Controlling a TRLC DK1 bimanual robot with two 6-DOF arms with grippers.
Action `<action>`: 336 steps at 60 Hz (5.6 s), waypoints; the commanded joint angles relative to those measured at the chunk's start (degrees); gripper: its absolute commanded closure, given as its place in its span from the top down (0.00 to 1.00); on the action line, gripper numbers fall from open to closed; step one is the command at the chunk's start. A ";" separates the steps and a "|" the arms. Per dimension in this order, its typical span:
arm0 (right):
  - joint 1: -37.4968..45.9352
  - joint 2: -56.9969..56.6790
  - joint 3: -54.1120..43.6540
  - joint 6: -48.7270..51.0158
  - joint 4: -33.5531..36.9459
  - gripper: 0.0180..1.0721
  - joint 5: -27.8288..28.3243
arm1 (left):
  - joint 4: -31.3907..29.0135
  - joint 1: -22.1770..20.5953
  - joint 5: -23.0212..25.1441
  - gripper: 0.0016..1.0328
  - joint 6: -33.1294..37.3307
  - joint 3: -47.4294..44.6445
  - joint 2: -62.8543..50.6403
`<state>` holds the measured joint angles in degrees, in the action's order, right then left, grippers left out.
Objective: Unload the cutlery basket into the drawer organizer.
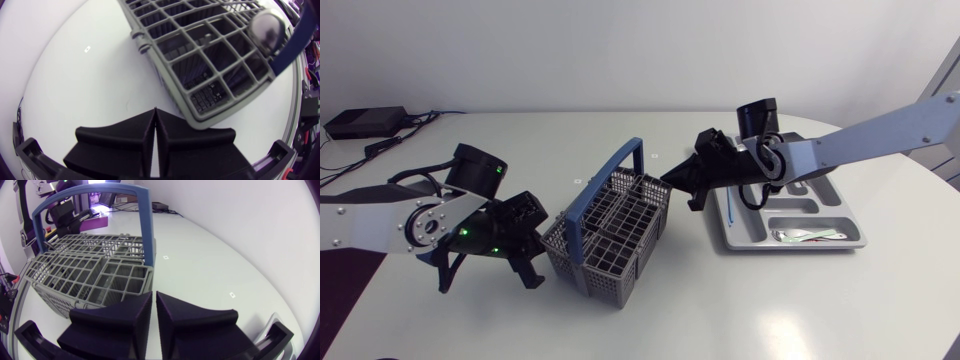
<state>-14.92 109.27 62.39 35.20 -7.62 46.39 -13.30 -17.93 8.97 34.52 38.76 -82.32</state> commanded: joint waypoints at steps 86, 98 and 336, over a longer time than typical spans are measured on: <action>-21.12 -39.49 -26.27 7.16 1.11 0.53 -28.29 | 6.18 10.55 10.45 0.09 -1.30 2.55 2.43; -29.82 -29.73 -21.70 7.25 -4.86 0.54 -36.28 | 6.36 10.64 11.42 0.22 -1.30 -0.18 3.84; -47.57 -23.84 -23.89 17.80 -30.79 0.06 -63.18 | 9.08 13.19 18.01 0.95 -2.97 -6.16 11.92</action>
<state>-61.80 87.20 40.05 51.57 -36.69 -16.01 -4.38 -5.23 26.57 32.58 34.26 -71.13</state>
